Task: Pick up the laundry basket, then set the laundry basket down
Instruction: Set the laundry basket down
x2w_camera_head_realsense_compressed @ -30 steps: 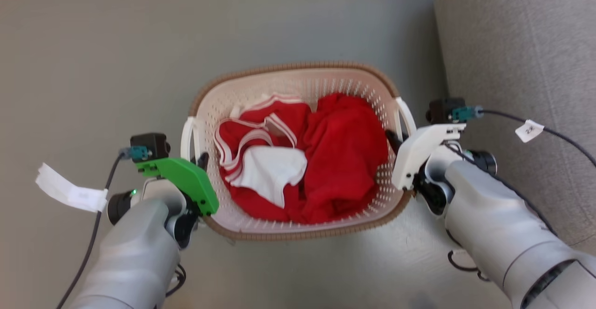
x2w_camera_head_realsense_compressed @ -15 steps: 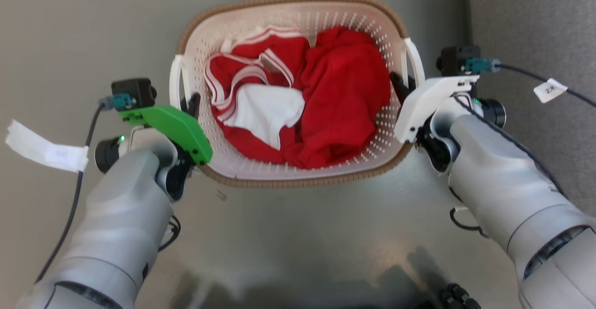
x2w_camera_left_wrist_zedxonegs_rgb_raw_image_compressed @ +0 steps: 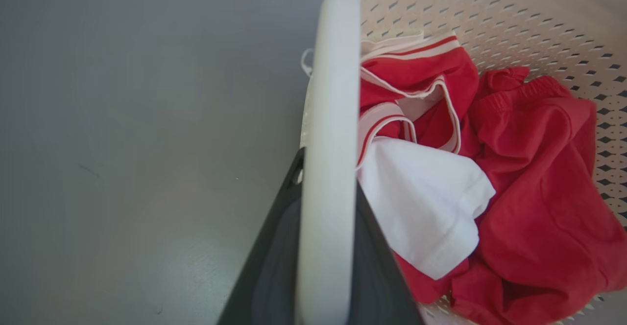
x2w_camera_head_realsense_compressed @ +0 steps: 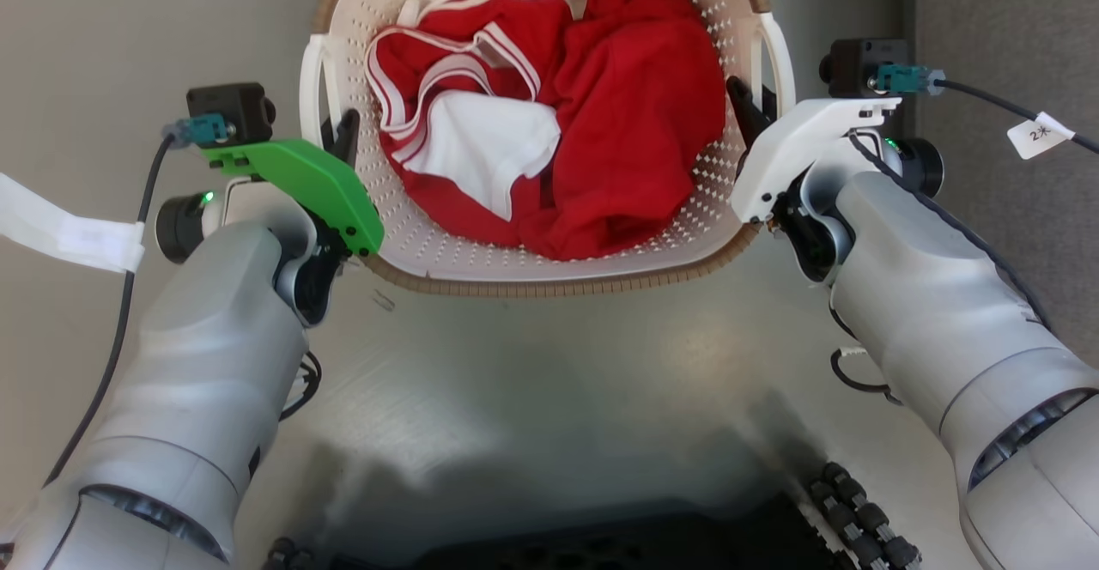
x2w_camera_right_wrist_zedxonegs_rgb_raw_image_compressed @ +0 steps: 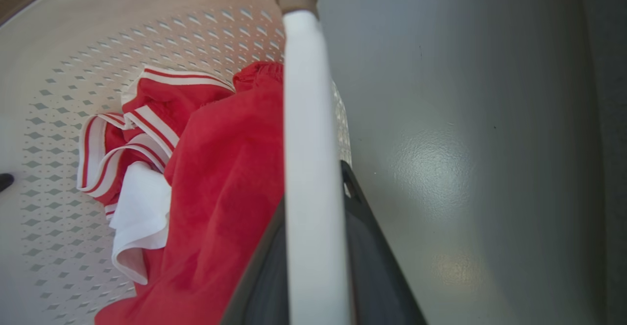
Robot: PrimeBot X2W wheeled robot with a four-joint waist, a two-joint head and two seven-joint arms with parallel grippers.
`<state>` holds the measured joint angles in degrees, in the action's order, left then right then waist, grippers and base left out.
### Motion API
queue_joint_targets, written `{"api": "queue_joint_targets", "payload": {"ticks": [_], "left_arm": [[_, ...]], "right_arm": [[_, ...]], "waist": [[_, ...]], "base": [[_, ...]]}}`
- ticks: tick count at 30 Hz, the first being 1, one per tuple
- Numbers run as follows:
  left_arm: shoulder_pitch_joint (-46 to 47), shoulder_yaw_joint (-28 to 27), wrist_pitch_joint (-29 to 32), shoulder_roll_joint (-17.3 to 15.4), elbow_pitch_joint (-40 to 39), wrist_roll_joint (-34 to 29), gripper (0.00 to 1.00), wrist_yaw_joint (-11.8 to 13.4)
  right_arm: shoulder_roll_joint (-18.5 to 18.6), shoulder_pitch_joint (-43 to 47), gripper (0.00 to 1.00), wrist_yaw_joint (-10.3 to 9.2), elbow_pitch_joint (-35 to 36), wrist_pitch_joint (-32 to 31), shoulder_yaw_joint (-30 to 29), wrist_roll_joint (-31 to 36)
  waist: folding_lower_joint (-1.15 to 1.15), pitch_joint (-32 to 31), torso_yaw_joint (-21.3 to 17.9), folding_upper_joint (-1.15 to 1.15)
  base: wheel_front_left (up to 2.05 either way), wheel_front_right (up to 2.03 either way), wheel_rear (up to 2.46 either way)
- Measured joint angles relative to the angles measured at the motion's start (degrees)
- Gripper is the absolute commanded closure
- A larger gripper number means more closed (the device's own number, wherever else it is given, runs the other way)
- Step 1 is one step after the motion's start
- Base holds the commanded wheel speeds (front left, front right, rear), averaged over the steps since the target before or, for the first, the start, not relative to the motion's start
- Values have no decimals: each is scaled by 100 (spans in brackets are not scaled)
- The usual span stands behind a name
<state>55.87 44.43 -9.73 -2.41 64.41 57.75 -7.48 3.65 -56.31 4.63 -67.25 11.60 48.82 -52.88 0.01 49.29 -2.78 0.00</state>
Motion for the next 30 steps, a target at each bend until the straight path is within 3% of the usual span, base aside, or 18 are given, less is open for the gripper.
{"api": "queue_joint_targets", "payload": {"ticks": [30], "left_arm": [[321, 55, -394, -108, -187, -97, 100, 2]], "right_arm": [[7, -371, 100, -26, 73, 299, -78, 116]], "waist": [[-1, 674, -67, 0]], "base": [[0, 0, 0]]}}
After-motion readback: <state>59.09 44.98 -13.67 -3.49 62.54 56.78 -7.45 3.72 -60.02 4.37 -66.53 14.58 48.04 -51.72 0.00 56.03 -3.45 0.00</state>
